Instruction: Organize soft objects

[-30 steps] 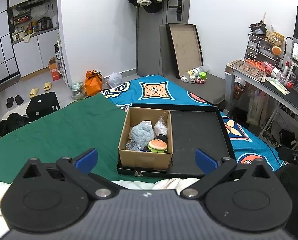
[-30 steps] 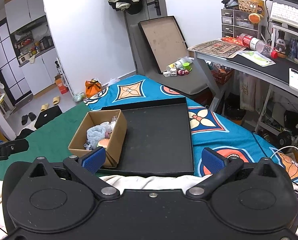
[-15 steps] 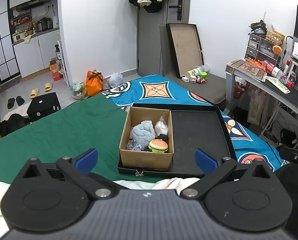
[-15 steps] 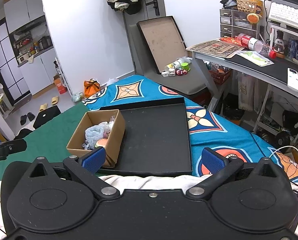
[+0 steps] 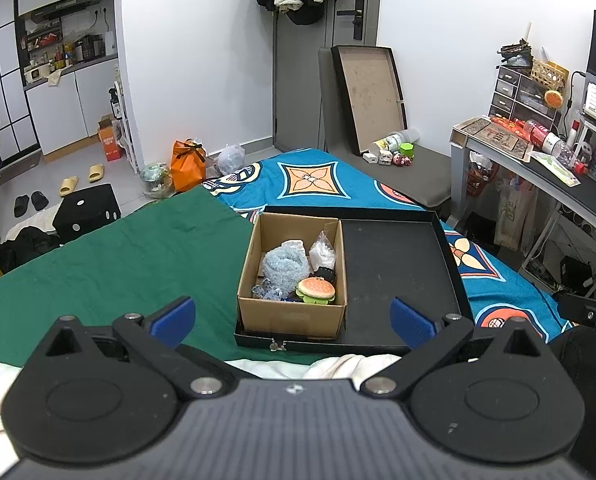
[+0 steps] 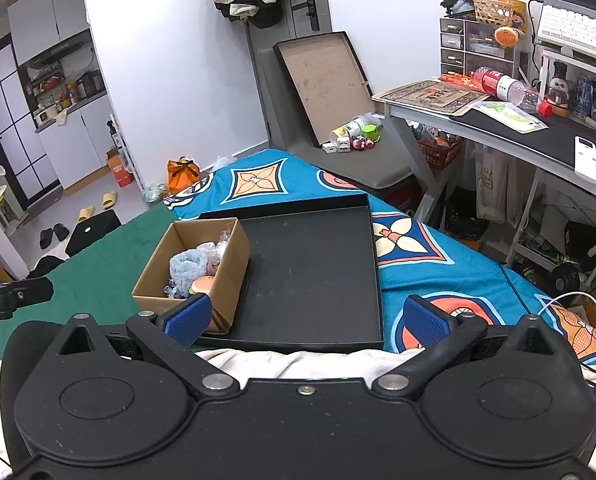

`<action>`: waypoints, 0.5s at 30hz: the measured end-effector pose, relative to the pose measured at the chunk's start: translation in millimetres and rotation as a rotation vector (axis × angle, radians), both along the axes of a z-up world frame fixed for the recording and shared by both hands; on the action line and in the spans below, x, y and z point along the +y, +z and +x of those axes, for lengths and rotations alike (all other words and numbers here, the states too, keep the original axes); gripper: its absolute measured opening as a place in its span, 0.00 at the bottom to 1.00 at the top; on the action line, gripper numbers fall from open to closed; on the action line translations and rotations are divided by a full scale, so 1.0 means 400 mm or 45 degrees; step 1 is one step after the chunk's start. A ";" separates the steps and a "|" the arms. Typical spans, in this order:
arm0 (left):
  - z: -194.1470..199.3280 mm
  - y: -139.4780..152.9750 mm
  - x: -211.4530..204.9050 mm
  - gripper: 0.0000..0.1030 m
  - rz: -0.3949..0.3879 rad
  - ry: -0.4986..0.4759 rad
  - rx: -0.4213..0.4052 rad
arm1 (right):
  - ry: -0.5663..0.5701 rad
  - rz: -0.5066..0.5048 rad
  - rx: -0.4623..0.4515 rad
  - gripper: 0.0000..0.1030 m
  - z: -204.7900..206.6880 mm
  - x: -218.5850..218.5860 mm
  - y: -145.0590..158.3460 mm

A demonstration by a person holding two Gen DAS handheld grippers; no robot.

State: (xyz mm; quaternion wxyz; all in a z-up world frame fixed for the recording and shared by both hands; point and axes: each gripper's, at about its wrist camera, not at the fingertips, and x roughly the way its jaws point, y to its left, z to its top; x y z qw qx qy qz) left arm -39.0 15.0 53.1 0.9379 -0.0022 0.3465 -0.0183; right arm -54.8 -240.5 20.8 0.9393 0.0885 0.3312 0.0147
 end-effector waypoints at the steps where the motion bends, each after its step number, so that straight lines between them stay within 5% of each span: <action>1: -0.001 0.001 0.000 1.00 0.000 -0.001 0.000 | -0.001 -0.001 0.000 1.00 0.001 0.000 0.000; 15: -0.001 -0.006 -0.007 1.00 0.025 -0.002 0.005 | -0.001 0.002 0.010 1.00 0.007 -0.002 -0.012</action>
